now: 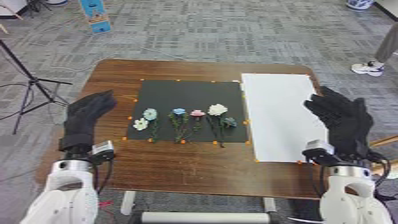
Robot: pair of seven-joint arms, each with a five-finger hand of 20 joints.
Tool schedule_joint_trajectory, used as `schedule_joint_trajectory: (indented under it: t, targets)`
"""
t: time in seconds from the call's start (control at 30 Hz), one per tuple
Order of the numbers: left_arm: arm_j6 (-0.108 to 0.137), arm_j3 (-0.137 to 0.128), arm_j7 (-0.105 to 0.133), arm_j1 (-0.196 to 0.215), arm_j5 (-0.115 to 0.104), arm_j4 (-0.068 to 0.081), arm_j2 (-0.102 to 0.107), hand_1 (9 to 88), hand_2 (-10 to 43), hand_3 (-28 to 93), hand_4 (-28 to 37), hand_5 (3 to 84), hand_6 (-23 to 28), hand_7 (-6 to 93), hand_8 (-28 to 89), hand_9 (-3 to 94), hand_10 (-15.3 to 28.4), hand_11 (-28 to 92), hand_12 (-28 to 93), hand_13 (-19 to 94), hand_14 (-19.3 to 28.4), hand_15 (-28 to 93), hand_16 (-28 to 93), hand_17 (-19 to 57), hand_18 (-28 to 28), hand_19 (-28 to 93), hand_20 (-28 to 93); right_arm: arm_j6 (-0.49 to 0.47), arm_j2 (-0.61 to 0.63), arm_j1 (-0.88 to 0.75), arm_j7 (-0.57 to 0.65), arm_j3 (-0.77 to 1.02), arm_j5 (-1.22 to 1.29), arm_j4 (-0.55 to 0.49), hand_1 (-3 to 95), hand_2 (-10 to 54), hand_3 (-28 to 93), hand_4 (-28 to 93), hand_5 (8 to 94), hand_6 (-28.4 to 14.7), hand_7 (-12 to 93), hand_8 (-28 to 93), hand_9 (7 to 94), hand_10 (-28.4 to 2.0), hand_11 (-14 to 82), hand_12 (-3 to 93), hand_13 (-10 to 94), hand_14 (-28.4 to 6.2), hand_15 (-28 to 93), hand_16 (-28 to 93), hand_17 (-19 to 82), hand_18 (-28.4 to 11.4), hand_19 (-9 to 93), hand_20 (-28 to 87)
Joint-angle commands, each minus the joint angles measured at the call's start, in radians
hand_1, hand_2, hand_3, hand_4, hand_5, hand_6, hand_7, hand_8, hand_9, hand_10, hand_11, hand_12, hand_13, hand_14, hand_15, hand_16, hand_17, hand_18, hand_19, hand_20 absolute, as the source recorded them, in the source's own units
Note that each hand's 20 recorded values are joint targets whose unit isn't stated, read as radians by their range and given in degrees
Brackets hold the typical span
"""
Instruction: Arrange flowers
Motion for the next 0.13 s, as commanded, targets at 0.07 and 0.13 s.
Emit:
schedule_joint_trajectory:
  t: [0.07, 0.13]
  targets:
    - [-0.036, 0.039, -0.001, -0.039, 0.033, 0.021, -0.035, 27.3, 3.9, 74, -24.3, 51.7, 2.1, 19.7, -9, 53.9, 13.4, 22, 12, 46, 15.4, 19, -1, 13.4, 11.2, 17, 27, -0.05, -0.016, -0.016, -0.003, -0.015, -0.05, 0.009, 9.1, 5.9, 72, -18, 61.8, -1.1, 21, -9, 65.9, -15.9, 14.4, 21.6, 56, -14.6, 21, 30, 27, -14.4, 23, 44]
    - [-0.035, 0.034, 0.009, -0.042, 0.004, 0.007, -0.051, 27.3, 3.8, 74, -24.2, 51.8, 2.0, 19.8, -9, 53.9, 13.4, 22, 12, 46, 15.3, 19, -1, 13.2, 11.1, 16, 27, -0.041, -0.002, -0.014, 0.004, -0.013, -0.027, 0.0, 9.7, 5.5, 72, -18, 62.7, -0.8, 21, -9, 67.2, -15.9, 15.8, 22.2, 58, -14.6, 24, 31, 27, -14.5, 25, 46]
